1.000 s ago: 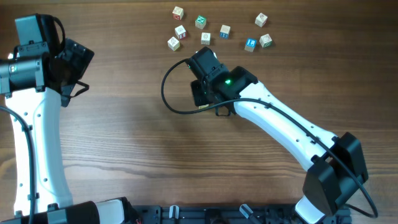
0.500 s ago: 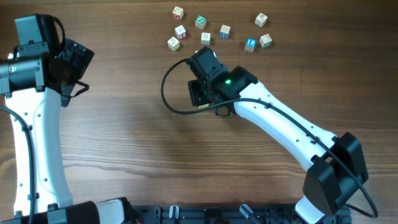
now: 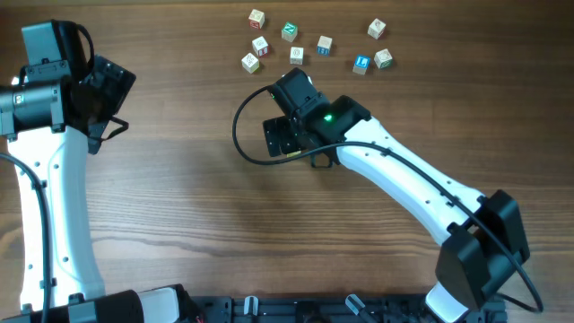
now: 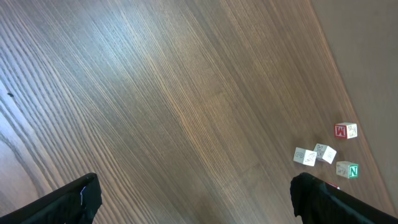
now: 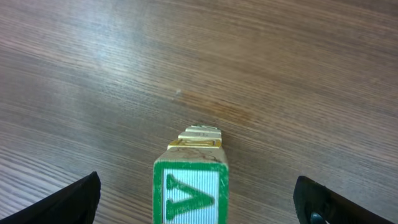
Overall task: Form a tower
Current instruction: 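Carry the green block over the tower and lower it on top, then open the right gripper and lift it off the tower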
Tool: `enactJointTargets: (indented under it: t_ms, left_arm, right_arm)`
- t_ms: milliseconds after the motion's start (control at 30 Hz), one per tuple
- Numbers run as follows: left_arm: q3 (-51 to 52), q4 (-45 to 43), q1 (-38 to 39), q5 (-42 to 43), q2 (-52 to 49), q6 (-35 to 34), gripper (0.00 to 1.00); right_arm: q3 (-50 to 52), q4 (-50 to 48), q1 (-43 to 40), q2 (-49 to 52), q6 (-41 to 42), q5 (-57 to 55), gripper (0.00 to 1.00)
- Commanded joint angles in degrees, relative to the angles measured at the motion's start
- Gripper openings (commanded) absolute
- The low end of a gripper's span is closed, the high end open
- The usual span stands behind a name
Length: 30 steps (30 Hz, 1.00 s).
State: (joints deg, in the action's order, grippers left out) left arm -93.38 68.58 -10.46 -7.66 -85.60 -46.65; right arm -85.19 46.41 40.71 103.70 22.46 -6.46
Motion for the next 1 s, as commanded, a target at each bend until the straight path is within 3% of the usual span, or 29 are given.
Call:
enactJointTargets:
  t_ms: [0, 233, 400, 533, 600, 667, 800, 967]
  left_arm:
    - [-0.42, -0.15, -0.26, -0.35, 0.74, -0.31, 1.00]
    - [-0.42, -0.15, -0.26, -0.35, 0.74, -0.31, 1.00]
    - [-0.42, -0.15, -0.26, -0.35, 0.74, -0.31, 1.00]
    - [-0.42, -0.15, -0.26, -0.35, 0.74, -0.31, 1.00]
    - [-0.42, -0.15, -0.26, -0.35, 0.74, -0.31, 1.00]
    - [-0.42, -0.15, -0.26, -0.35, 0.74, -0.31, 1.00]
    - [-0.42, -0.15, -0.26, -0.35, 0.74, -0.31, 1.00]
    - [-0.42, -0.15, -0.26, -0.37, 0.74, -0.31, 1.00]
  right_arm:
    - [0.42, 0.24, 0.22, 4.74, 0.09, 1.55, 1.00]
    - [-1.66, 0.72, 0.44, 2.99, 0.28, 3.06, 1.00]
    - [-6.45, 5.01, 0.42, -7.76, 4.70, 2.93, 1.00]
    - [-7.06, 8.04, -3.37, -15.45, 14.23, -10.38, 0.99]
    - [-5.77, 11.10, -9.46, -14.19, 16.72, -8.55, 0.85]
    - [-2.27, 10.16, -14.95, -11.61, 16.87, -3.39, 0.50]
    - [1.66, 7.82, -17.84, -1.27, 17.18, 2.80, 0.08]
    - [1.66, 3.61, -17.79, 8.22, 17.14, 8.55, 0.04]
